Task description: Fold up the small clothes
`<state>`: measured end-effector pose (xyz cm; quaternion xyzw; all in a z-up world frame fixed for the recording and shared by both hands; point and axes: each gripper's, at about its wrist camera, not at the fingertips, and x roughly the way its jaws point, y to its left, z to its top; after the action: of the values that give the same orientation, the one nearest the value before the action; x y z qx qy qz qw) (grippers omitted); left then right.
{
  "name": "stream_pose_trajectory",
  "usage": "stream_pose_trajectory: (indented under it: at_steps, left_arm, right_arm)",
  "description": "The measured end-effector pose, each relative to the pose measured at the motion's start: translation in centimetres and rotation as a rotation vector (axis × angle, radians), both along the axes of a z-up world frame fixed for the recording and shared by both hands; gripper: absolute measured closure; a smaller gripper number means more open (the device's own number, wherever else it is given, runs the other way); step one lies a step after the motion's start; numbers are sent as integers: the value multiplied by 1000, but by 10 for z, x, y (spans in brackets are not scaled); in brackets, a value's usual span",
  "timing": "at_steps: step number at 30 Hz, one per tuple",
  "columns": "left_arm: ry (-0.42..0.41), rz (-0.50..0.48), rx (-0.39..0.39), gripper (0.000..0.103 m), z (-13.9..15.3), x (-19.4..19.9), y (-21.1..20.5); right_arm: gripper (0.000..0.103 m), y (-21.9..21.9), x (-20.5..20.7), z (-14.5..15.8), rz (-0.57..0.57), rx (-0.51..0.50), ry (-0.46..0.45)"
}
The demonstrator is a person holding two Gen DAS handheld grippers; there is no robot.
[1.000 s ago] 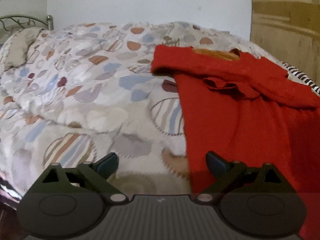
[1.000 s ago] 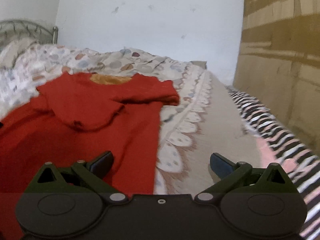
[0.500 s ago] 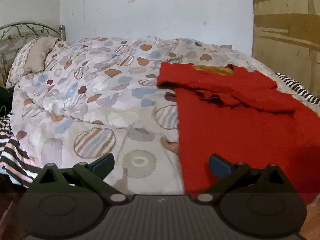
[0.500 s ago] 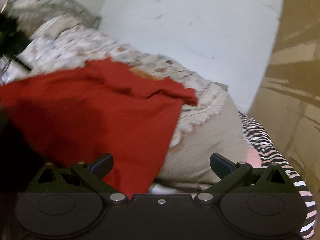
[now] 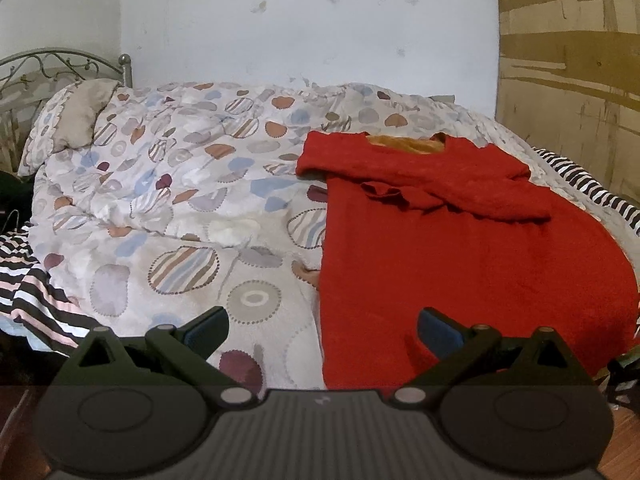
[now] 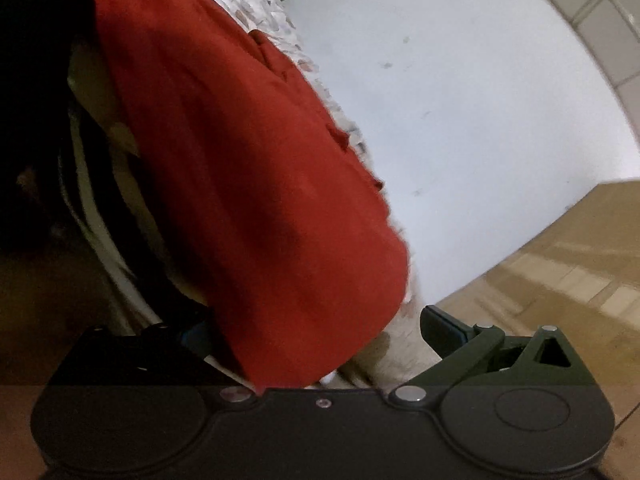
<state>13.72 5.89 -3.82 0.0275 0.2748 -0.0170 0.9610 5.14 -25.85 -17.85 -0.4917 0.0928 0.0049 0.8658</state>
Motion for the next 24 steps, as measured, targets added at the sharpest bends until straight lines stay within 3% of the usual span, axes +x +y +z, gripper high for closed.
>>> stream_pose_trajectory:
  at_steps: [2,3,5,7,10,14,19,24]
  left_arm:
    - [-3,-2,2,1,1,-3,0]
    - [-4,-4,2,1,1,-4,0]
    - [-7,-15,-1,1,2,-8,-1]
    - [-13,-33,0,1,2,-11,-3]
    - [-27,-73,9,1,2,-17,-9]
    - [-49,-145,25,1,2,-27,-21]
    - [-75,-303,59,1,-1,-41,-50]
    - [-89,-443,149,0,-12,-47,-102]
  right_arm:
    - [5,2,-2,0,10,-26,-43]
    - [13,2,-4,1,24,-30,-53]
    - [31,2,-9,6,67,-32,-50]
    - [64,3,-14,9,99,-47,-38]
    - [86,5,-17,16,133,-43,8]
    - [89,-1,-17,52,147,84,69]
    - [90,-5,-1,121,176,298,203]
    - [91,-1,29,190,208,481,332]
